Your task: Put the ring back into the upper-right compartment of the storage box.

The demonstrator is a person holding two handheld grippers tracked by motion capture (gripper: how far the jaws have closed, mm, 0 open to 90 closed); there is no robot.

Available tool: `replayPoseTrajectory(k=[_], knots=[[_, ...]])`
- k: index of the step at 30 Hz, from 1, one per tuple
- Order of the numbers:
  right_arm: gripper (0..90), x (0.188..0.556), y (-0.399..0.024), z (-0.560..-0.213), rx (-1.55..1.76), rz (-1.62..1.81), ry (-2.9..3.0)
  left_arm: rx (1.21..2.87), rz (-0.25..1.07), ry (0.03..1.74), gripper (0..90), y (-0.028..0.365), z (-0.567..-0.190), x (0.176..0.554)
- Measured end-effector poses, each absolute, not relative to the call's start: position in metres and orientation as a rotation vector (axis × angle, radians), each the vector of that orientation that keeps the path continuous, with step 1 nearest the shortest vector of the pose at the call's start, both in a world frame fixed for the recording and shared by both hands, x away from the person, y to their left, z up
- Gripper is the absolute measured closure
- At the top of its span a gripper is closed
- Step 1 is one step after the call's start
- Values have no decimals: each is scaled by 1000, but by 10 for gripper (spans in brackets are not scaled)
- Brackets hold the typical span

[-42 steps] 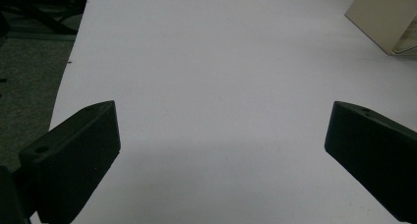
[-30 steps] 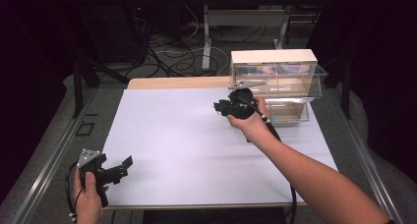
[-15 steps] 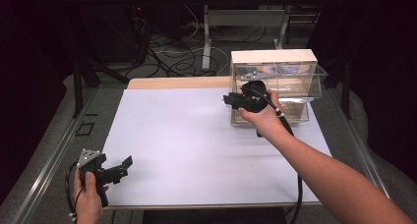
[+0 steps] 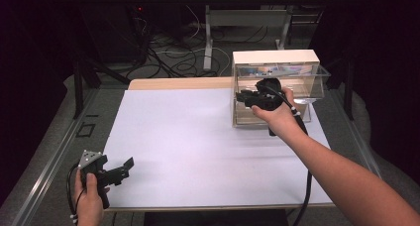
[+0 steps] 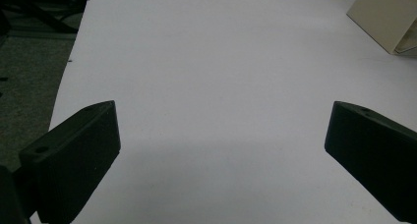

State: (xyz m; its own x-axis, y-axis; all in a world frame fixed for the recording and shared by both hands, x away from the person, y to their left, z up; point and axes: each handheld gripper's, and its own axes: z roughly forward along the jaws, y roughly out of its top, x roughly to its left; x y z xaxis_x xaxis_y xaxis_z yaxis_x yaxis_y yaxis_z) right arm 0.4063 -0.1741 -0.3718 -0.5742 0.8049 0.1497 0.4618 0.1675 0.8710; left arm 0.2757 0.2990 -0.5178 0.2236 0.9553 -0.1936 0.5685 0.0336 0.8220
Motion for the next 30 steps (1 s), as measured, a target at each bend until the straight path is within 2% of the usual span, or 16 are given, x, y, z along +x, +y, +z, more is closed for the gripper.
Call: replayPoseTrajectory(k=[30], knots=[[729, 412, -255, -371, 1339, 1336, 1931, 1651, 570, 1456, 5, 298, -519, 276]])
